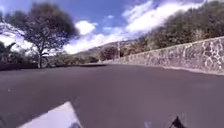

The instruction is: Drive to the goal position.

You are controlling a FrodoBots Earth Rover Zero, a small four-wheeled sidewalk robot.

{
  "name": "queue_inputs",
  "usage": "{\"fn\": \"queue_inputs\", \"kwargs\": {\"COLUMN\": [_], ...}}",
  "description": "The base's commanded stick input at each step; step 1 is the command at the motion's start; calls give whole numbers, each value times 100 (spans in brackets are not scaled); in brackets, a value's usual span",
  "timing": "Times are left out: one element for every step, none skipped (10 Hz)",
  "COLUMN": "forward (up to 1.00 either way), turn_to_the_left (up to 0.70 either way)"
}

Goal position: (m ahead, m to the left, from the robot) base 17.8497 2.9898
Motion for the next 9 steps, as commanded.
{"fn": "queue_inputs", "kwargs": {"forward": [70, 70, 70, 70, 70, 70, 70, 70, 70], "turn_to_the_left": [0, 0, 0, 0, 0, -22, -35, -35, -35]}}
